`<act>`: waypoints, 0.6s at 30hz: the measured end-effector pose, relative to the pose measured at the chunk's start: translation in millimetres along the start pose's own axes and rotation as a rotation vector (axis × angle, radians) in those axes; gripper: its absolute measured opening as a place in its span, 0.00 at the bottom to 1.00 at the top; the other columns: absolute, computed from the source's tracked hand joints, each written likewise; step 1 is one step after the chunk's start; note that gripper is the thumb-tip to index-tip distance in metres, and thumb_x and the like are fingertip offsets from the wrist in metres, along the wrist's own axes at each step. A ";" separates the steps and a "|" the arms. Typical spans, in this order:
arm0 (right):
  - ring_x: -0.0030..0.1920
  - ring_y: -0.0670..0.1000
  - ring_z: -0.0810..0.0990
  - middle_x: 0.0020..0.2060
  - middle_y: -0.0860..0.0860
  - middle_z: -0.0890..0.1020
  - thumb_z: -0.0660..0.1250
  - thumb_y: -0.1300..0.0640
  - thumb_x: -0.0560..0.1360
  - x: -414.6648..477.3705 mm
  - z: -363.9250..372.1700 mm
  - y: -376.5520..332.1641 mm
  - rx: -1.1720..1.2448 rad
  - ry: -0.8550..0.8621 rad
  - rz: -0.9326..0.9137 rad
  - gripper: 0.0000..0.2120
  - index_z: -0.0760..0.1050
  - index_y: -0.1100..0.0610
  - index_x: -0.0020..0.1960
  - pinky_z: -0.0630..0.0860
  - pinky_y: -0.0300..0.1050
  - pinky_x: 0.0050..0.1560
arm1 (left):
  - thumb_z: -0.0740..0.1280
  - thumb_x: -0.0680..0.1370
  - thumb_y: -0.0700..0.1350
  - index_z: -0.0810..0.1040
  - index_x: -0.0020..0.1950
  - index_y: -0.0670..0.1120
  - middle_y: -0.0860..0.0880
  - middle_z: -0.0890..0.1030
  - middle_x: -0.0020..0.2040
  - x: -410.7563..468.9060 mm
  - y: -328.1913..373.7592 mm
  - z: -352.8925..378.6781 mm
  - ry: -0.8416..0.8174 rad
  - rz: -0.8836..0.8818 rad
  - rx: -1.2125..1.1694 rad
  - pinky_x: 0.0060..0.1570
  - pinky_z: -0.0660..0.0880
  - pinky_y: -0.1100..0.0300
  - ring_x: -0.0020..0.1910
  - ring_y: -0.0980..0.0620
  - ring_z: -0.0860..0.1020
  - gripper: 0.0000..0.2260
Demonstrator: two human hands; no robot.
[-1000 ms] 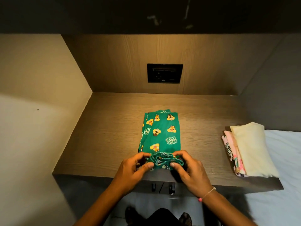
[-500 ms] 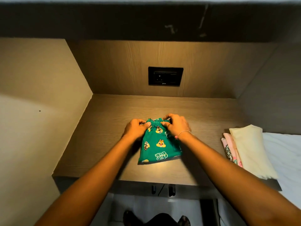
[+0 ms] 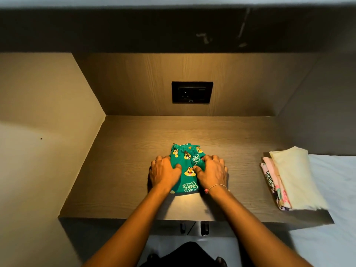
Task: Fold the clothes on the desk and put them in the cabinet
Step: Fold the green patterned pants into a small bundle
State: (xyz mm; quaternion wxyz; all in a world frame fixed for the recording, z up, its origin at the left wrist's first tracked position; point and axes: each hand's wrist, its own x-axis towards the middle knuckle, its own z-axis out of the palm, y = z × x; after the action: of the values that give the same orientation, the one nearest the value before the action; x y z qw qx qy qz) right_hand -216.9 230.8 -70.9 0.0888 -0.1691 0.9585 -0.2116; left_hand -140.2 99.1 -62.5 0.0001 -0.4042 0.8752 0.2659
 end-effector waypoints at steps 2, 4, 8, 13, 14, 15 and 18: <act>0.56 0.57 0.76 0.55 0.54 0.80 0.68 0.49 0.75 -0.3 -1.7 1.7 0.256 -0.035 0.034 0.14 0.71 0.51 0.58 0.75 0.51 0.54 | 0.66 0.77 0.52 0.75 0.59 0.48 0.45 0.81 0.56 -2.5 -1.8 -3.1 -0.005 0.014 -0.180 0.48 0.77 0.52 0.52 0.46 0.79 0.14; 0.52 0.57 0.81 0.53 0.55 0.82 0.68 0.56 0.76 -2.3 -6.6 2.5 0.586 -0.071 0.066 0.12 0.68 0.51 0.57 0.79 0.54 0.50 | 0.67 0.77 0.47 0.68 0.63 0.51 0.48 0.82 0.54 -7.4 -3.1 -6.8 -0.006 0.036 -0.394 0.45 0.80 0.50 0.47 0.48 0.82 0.16; 0.53 0.42 0.81 0.57 0.40 0.79 0.63 0.68 0.76 -8.9 -21.7 14.1 0.851 -0.125 -0.046 0.32 0.63 0.40 0.71 0.81 0.44 0.50 | 0.65 0.77 0.33 0.52 0.76 0.63 0.61 0.75 0.53 -19.4 -4.6 -14.1 -0.221 0.196 -0.779 0.38 0.81 0.59 0.47 0.65 0.82 0.38; 0.58 0.39 0.79 0.62 0.35 0.74 0.59 0.72 0.77 -24.5 -44.5 43.1 0.967 -0.193 -0.108 0.35 0.66 0.34 0.69 0.81 0.42 0.52 | 0.60 0.77 0.27 0.60 0.76 0.56 0.56 0.72 0.64 -41.5 17.6 -17.1 -0.389 0.322 -0.864 0.44 0.81 0.59 0.55 0.61 0.80 0.34; 0.60 0.42 0.79 0.63 0.37 0.74 0.59 0.72 0.77 -27.3 -50.1 51.8 0.982 -0.176 -0.096 0.34 0.68 0.35 0.68 0.81 0.44 0.53 | 0.60 0.77 0.26 0.61 0.75 0.54 0.54 0.72 0.65 -46.4 27.7 -15.8 -0.396 0.318 -0.878 0.45 0.81 0.59 0.55 0.59 0.81 0.33; 0.61 0.44 0.79 0.64 0.39 0.74 0.59 0.72 0.77 -30.5 -56.5 60.4 1.002 -0.161 -0.075 0.34 0.69 0.35 0.68 0.81 0.47 0.54 | 0.59 0.77 0.26 0.62 0.74 0.54 0.51 0.72 0.66 -50.9 38.2 -14.2 -0.403 0.318 -0.885 0.47 0.81 0.57 0.55 0.56 0.81 0.32; 0.60 0.43 0.79 0.65 0.38 0.72 0.61 0.70 0.78 -39.7 -83.4 90.5 0.993 -0.077 -0.030 0.32 0.71 0.32 0.64 0.81 0.46 0.52 | 0.60 0.77 0.26 0.66 0.71 0.54 0.46 0.70 0.71 -64.9 72.6 -6.4 -0.455 0.349 -0.891 0.59 0.77 0.47 0.64 0.46 0.75 0.30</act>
State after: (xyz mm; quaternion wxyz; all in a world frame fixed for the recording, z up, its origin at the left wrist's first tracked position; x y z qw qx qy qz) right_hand -226.1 353.6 -31.7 0.1909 -0.1280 0.7354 -0.6375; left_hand -146.5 180.6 -9.3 -0.0259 -0.1455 0.7093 0.6892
